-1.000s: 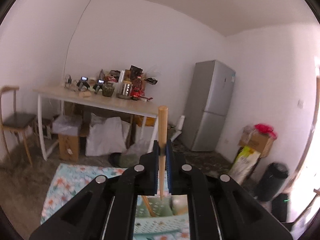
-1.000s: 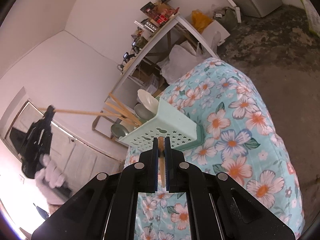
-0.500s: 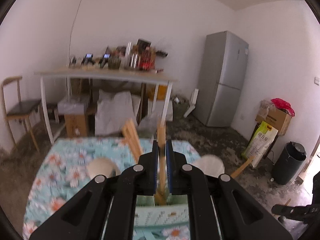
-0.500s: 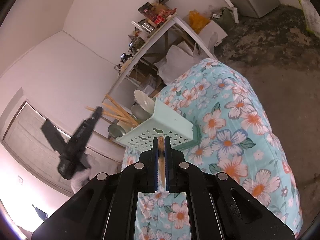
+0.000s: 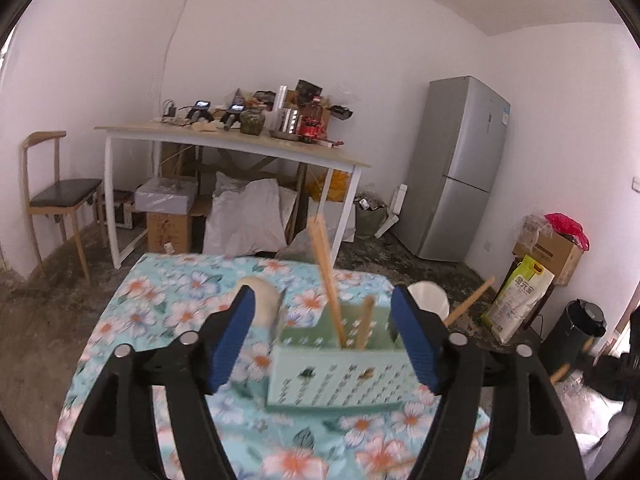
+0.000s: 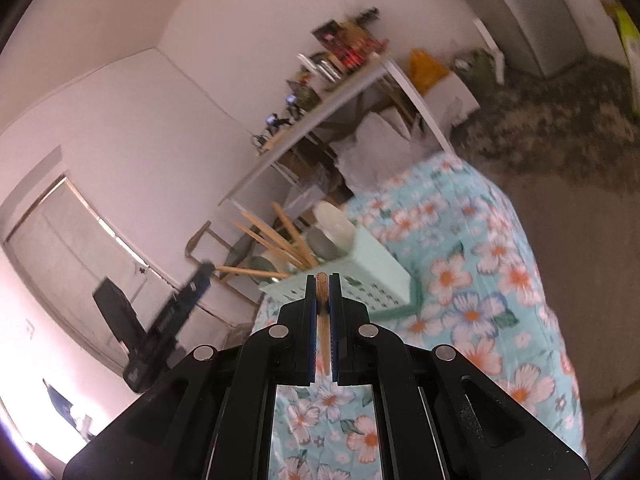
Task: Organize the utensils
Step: 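Lower the upright chopstick into the green holder and open the right tool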
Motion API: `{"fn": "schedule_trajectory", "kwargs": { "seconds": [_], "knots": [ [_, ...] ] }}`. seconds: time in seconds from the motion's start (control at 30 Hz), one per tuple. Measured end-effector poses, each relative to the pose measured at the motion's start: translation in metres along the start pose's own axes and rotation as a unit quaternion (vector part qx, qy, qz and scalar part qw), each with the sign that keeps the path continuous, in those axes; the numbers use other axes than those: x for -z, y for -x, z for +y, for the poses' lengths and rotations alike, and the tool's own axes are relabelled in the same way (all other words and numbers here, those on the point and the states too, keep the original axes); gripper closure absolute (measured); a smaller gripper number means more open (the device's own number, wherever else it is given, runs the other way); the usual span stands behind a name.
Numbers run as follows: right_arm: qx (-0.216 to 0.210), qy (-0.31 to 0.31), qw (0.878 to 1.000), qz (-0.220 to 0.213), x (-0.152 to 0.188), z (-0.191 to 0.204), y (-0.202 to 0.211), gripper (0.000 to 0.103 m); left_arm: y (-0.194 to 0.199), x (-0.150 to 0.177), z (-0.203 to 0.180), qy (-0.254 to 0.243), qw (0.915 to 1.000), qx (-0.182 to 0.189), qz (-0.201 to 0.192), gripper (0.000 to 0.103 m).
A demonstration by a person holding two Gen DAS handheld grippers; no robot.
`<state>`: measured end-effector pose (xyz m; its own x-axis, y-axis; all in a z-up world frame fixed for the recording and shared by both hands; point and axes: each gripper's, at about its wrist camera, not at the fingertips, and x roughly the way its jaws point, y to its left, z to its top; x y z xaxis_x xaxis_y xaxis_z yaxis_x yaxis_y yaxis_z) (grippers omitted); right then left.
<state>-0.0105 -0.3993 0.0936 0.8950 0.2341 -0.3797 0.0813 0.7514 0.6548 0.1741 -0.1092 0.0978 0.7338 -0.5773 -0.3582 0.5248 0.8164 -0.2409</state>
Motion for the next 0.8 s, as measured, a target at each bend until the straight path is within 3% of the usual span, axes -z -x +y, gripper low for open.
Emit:
{"fn": "schedule_trajectory", "kwargs": {
  "seconds": [0.47, 0.8],
  "knots": [
    [-0.059, 0.142, 0.987, -0.043, -0.066, 0.085, 0.014, 0.099, 0.057, 0.089, 0.065, 0.065, 0.9918, -0.055, 0.096, 0.029],
    [-0.032, 0.219, 0.973, -0.064, -0.1, 0.12, -0.021, 0.099, 0.068, 0.107, 0.069, 0.04, 0.9915, -0.068, 0.104, 0.026]
  ]
}}
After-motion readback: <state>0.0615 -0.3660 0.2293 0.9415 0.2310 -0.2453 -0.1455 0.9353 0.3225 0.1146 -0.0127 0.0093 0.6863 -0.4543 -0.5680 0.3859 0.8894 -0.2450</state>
